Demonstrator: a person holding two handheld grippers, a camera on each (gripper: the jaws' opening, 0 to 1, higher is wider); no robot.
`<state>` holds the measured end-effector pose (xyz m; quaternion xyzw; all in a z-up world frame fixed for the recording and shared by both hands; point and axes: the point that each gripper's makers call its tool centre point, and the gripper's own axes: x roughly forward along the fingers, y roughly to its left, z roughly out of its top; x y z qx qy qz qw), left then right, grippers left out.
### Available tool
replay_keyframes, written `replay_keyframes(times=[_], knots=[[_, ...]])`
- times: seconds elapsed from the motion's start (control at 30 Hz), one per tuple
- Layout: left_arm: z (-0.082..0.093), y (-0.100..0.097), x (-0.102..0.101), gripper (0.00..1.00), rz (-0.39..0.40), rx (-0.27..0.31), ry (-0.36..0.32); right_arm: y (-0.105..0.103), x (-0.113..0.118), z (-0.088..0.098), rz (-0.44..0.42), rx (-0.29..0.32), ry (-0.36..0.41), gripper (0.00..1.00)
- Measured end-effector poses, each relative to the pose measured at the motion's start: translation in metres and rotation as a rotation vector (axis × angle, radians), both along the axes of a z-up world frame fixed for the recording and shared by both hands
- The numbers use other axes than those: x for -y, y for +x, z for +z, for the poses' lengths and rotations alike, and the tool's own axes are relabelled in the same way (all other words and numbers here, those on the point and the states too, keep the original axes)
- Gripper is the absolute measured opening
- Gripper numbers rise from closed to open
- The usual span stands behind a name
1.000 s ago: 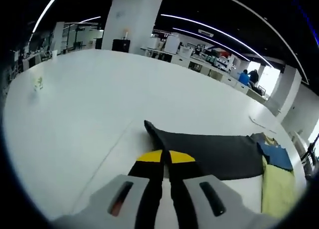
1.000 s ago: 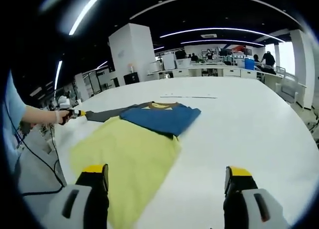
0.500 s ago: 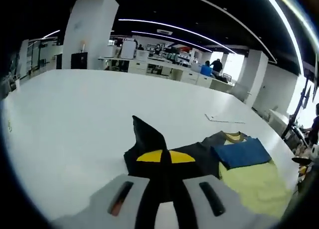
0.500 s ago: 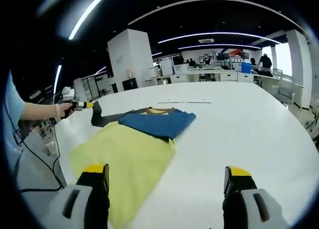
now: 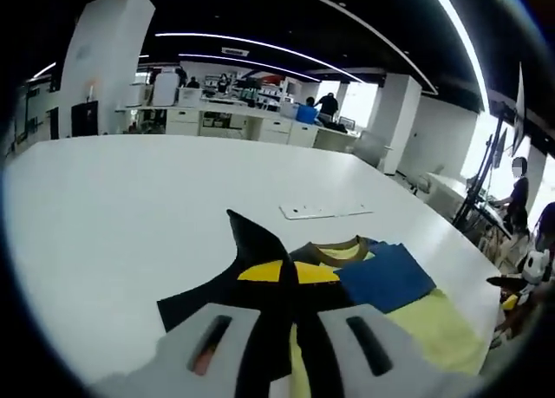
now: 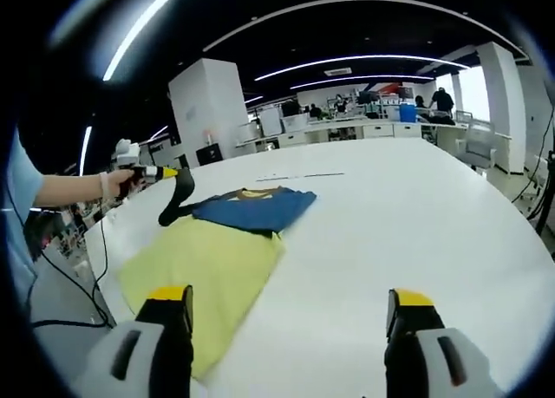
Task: Fold the garment on the visible template until the final outline fits inside the template.
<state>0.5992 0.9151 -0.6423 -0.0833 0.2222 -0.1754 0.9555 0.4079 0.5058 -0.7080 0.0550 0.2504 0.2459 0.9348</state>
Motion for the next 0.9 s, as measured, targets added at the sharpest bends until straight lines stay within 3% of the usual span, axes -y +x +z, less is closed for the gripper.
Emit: replay_keyframes(times=[0.17, 0.2, 0.3, 0.4, 0.9], knots=[[-0.001, 0.009, 0.039, 0.00, -0.062, -0.002, 0.005, -0.005, -0.007, 0.000, 0.031, -0.005, -0.009, 0.98], [-0.002, 0.010, 0.045, 0.00, -0.070, -0.002, 0.002, -0.008, -0.014, 0.002, 0.045, -0.018, 0.026, 1.00], [-0.006, 0.015, 0.068, 0.00, -0.101, -0.010, 0.002, -0.011, -0.016, 0.002, 0.055, -0.023, 0.026, 1.00], [-0.003, 0.021, 0.087, 0.00, -0.111, -0.003, -0.043, -0.014, -0.018, 0.000, 0.063, -0.034, 0.023, 1.00], [0.004, 0.046, 0.190, 0.00, -0.197, 0.037, -0.157, -0.020, 0.005, -0.008, 0.016, -0.080, 0.043, 0.99]])
